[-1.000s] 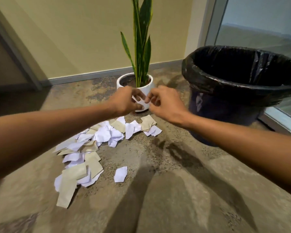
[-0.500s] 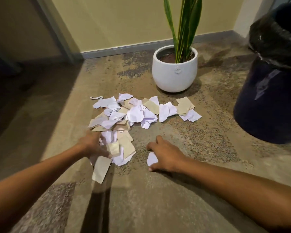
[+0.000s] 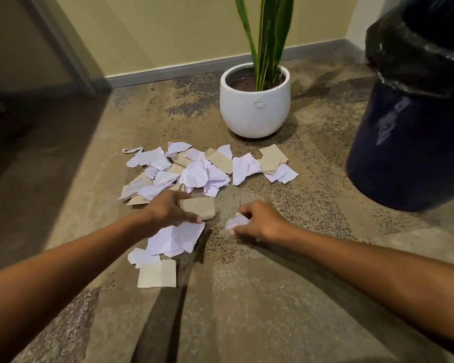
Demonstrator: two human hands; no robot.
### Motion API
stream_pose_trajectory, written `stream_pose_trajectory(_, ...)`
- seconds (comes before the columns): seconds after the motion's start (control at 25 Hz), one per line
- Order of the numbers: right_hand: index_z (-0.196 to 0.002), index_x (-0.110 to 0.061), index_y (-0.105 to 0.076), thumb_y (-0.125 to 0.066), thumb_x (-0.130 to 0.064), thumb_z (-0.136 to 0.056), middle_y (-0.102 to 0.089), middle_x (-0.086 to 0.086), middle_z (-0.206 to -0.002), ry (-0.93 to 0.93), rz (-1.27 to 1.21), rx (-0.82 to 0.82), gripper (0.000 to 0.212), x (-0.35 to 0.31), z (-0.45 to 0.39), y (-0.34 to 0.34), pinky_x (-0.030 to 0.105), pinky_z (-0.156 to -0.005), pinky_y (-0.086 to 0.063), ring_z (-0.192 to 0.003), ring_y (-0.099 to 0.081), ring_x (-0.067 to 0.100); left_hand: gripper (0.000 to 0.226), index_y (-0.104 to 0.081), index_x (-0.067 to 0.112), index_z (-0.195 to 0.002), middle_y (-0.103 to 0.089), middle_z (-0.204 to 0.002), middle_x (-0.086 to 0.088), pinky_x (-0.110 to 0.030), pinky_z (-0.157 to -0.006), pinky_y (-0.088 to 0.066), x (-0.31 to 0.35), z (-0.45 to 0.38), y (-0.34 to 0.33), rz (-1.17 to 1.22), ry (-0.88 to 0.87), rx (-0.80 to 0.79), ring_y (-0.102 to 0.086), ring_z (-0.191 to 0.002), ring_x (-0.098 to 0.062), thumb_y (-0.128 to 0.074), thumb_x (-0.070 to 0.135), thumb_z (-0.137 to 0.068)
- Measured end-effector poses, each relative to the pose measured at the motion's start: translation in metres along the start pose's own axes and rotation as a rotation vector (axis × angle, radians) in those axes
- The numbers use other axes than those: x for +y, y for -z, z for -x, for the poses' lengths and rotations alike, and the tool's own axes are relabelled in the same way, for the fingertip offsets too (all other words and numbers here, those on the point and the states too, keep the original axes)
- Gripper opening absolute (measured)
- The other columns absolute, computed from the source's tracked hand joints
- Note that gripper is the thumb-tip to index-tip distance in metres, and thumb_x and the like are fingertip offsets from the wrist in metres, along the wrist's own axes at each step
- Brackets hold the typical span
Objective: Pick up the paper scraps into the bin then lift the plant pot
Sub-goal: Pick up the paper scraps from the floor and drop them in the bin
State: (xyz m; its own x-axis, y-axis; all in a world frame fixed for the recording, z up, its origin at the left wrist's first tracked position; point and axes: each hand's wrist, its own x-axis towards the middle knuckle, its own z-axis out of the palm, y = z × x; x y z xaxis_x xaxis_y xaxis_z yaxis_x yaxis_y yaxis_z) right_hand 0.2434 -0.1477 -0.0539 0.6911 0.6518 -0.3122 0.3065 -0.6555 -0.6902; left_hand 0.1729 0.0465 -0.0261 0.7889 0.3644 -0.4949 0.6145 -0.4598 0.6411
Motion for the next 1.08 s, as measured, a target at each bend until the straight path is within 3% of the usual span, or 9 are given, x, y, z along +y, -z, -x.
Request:
stream_pose_trajectory(0.08,-0.093,-0.012,-0.071,-0.079,-0.025,-0.075,-0.064,0.0,-0.083,0.006,-0.092,0.018,0.024,0.0,-0.001,0.021,0.022,-0.06,-0.039,-0.077,-0.057,0.016,0.034,-0.064,0.008,-0.107,-0.06,-0.081,-0.006,-0.017,-0.052,-0.043,0.018,0.002,-0.001,0.114,-0.04,-0.041,-0.051,-0.067,-0.016,-0.074,0.012,-0.076)
stream_pose_trajectory(0.16,-0.073,-0.018,-0.066,-0.081,-0.025,-0.073,-0.061,-0.004,-0.071,0.013,-0.197,0.032,0.017,-0.002,0.001,0.043,0.019,-0.055,-0.039,-0.068,-0.056,0.013,0.025,-0.066,0.007,-0.106,-0.065,-0.089,-0.009,-0.019,-0.061,-0.05,0.036,0.007,0.001,0.249,-0.07,-0.101,-0.058,-0.074,-0.018,-0.068,0.01,-0.081)
stream_pose_trajectory(0.28,-0.084,-0.01,-0.071,-0.082,-0.018,-0.071,-0.065,0.003,-0.079,0.015,-0.44,0.075,0.018,-0.008,0.008,0.071,0.027,-0.068,-0.043,-0.073,-0.057,0.015,0.023,-0.068,0.011,-0.103,-0.068,-0.086,-0.004,-0.015,-0.055,-0.053,0.063,0.017,0.002,0.347,-0.132,-0.177,-0.063,-0.07,-0.012,-0.064,0.002,-0.082)
stream_pose_trajectory(0.44,-0.09,-0.005,-0.069,-0.076,-0.002,-0.075,-0.068,0.012,-0.083,0.09,-0.565,0.191,0.017,-0.029,0.027,0.114,0.027,-0.061,-0.047,-0.071,-0.06,0.017,0.032,-0.07,0.018,-0.099,-0.066,-0.097,-0.009,-0.021,-0.062,-0.052,0.1,0.03,0.002,0.305,-0.228,-0.188,-0.06,-0.079,-0.018,-0.069,-0.003,-0.075)
stream_pose_trajectory(0.56,-0.101,0.005,-0.065,-0.075,0.001,-0.074,-0.067,0.018,-0.093,0.151,-0.507,0.331,0.028,-0.041,0.042,0.148,0.025,-0.058,-0.053,-0.077,-0.061,0.019,0.039,-0.068,0.014,-0.102,-0.064,-0.111,-0.016,-0.025,-0.077,-0.057,0.138,0.034,0.01,0.383,-0.291,-0.16,-0.063,-0.095,-0.023,-0.069,-0.008,-0.07)
stream_pose_trajectory(0.64,-0.096,0.003,-0.065,-0.074,0.001,-0.075,-0.065,0.014,-0.088,0.211,-0.465,0.448,0.023,-0.049,0.052,0.173,0.03,-0.064,-0.055,-0.079,-0.06,0.019,0.042,-0.066,0.012,-0.105,-0.063,-0.111,-0.018,-0.028,-0.081,-0.057,0.17,0.038,0.015,0.436,-0.338,-0.104,-0.062,-0.099,-0.025,-0.067,-0.012,-0.07)
stream_pose_trajectory(0.76,-0.088,-0.006,-0.066,-0.074,-0.004,-0.075,-0.064,0.005,-0.087,0.244,-0.398,0.682,0.016,-0.057,0.072,0.219,0.032,-0.077,-0.054,-0.088,-0.062,0.017,0.04,-0.065,0.013,-0.099,-0.065,-0.093,-0.01,-0.02,-0.068,-0.059,0.222,0.044,0.014,0.501,-0.471,-0.071,-0.063,-0.087,-0.021,-0.06,-0.018,-0.074)
stream_pose_trajectory(0.88,-0.072,-0.02,-0.058,-0.072,-0.004,-0.077,-0.062,-0.001,-0.08,0.253,-0.464,0.891,0.021,-0.055,0.092,0.266,0.031,-0.077,-0.056,-0.084,-0.063,0.015,0.039,-0.065,0.01,-0.105,-0.062,-0.086,-0.005,-0.015,-0.057,-0.055,0.27,0.051,0.001,0.479,-0.561,-0.009,-0.061,-0.077,-0.014,-0.059,-0.017,-0.077)
stream_pose_trajectory(1.08,-0.064,-0.023,-0.06,-0.068,-0.002,-0.075,-0.063,-0.006,-0.07,0.135,-0.494,1.196,0.025,-0.019,0.114,0.315,0.034,-0.077,-0.057,-0.078,-0.064,0.014,0.038,-0.062,0.004,-0.111,-0.061,-0.098,-0.011,-0.019,-0.071,-0.056,0.335,0.055,-0.041,0.59,-0.651,0.081,-0.062,-0.091,-0.018,-0.06,-0.015,-0.078)
